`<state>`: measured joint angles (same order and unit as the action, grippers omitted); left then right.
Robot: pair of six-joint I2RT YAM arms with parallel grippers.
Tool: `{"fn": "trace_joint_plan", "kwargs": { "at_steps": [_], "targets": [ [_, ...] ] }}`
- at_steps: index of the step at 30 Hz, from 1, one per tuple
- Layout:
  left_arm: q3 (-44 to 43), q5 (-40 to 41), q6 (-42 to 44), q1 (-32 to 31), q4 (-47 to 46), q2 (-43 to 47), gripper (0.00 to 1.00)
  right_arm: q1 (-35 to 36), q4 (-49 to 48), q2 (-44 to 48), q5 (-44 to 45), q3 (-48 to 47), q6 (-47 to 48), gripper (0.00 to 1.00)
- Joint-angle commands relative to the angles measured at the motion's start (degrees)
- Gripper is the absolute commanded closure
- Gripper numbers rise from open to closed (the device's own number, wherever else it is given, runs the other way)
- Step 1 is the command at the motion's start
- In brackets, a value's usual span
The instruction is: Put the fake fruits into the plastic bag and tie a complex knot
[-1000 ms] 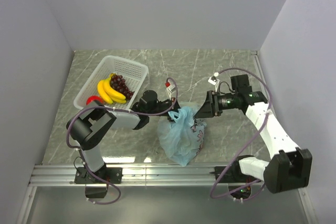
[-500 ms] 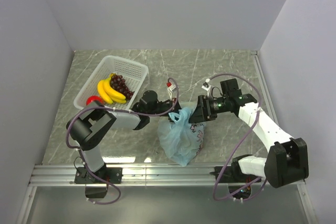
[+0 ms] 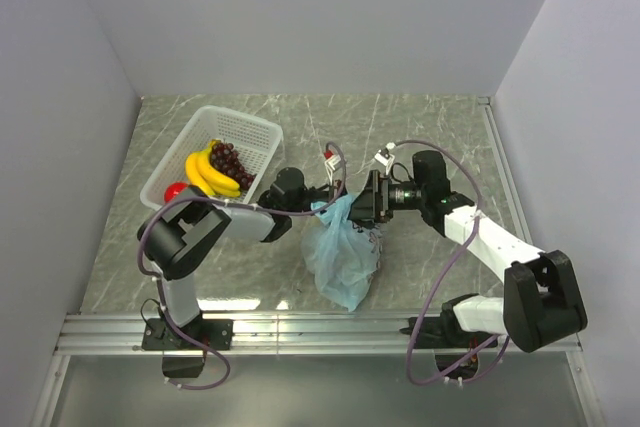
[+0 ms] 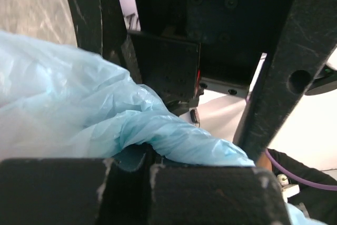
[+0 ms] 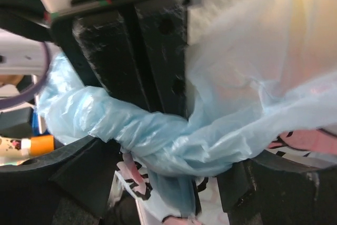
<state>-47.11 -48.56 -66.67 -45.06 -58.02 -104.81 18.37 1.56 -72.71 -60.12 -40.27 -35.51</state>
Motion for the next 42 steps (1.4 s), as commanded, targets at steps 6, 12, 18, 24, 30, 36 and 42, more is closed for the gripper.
{"fn": "trace_joint_plan", "kwargs": {
  "at_steps": [6, 12, 18, 24, 30, 36, 42],
  "targets": [
    [-7.5, -4.6, 11.5, 1.9, 7.7, 7.7, 0.99, 3.3, -30.6, 3.4, 1.5, 1.0, -15.4, 0.27],
    [-3.8, -5.1, 19.4, 1.6, 15.4, 5.0, 0.95, 3.4, -21.4, 2.0, 3.7, 5.1, -2.1, 0.31],
    [-4.3, -6.6, 15.0, 0.0, 5.9, -3.2, 0.89, 3.4, -12.4, 0.7, 3.0, 3.6, 5.2, 0.36],
    [-5.1, -6.8, 11.6, 1.0, 3.8, -4.2, 0.82, 3.2, 2.1, -0.7, 2.5, -1.6, 12.6, 0.29],
    [-2.9, -7.1, 11.4, 2.1, 4.2, -2.0, 0.83, 0.5, 30.7, -1.9, 4.9, -13.2, 35.0, 0.12],
    [-3.2, -7.4, 11.0, 2.1, 4.2, -1.7, 0.82, -4.0, 40.3, 5.5, 8.7, -14.3, 43.7, 0.16],
    [-3.2, -7.5, 10.6, 2.1, 3.6, -1.8, 0.82, -5.2, 40.7, 9.1, 8.5, -12.6, 46.6, 0.50]
  ]
}}
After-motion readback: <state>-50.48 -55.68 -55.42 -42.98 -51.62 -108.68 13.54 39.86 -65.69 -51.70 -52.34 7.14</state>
